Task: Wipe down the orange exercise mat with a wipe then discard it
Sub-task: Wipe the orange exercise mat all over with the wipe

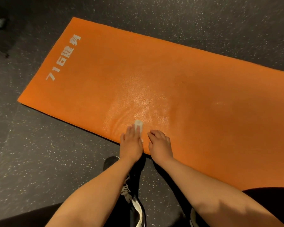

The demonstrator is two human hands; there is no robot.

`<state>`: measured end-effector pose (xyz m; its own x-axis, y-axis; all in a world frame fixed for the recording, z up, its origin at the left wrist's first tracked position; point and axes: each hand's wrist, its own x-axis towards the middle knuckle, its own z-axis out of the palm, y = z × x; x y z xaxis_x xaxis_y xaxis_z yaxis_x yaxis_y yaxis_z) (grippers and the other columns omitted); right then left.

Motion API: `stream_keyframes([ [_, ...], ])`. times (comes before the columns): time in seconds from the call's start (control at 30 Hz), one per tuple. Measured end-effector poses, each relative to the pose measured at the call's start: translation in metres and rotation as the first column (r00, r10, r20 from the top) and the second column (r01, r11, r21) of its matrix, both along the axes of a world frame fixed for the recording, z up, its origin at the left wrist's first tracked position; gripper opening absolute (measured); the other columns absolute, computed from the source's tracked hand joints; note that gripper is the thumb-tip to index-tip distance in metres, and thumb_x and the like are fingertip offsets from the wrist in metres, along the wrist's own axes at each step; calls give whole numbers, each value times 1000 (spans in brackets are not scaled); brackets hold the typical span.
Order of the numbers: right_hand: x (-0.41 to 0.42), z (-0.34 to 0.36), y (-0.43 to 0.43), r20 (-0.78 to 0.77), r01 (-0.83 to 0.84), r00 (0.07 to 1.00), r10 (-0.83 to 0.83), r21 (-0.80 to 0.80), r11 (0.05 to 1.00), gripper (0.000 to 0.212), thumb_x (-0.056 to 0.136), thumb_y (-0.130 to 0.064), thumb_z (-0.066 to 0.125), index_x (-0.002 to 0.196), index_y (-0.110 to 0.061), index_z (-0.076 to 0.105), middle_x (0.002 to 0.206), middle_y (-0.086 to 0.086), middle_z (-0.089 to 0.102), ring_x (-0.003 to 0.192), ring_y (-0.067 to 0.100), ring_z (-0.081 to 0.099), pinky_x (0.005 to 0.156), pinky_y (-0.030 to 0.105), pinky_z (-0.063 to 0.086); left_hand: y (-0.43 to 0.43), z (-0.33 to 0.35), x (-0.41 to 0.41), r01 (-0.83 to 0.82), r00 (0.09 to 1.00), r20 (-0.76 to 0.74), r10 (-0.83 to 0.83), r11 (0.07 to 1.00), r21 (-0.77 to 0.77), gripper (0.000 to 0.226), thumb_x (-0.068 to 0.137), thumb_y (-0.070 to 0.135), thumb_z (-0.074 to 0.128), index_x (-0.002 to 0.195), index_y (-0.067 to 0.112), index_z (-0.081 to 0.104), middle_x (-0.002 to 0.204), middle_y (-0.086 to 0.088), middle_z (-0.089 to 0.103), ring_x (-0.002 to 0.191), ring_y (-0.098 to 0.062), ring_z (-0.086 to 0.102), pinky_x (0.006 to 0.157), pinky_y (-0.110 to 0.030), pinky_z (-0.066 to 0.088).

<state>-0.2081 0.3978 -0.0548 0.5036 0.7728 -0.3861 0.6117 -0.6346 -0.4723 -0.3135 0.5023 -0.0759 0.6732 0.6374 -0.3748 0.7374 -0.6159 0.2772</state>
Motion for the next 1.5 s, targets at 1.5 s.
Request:
stream_keyframes([
  [1.5, 10, 24, -73, 106, 183, 981, -165, -190, 964, 52, 108, -29, 33, 159, -25, 26, 169, -2, 14, 155, 17, 6, 117, 42, 13, -61, 21, 26, 243, 970, 55, -237, 957, -159, 58, 107, 31, 26, 161, 26, 8, 168, 4, 0, 154, -14, -6, 123, -46, -6],
])
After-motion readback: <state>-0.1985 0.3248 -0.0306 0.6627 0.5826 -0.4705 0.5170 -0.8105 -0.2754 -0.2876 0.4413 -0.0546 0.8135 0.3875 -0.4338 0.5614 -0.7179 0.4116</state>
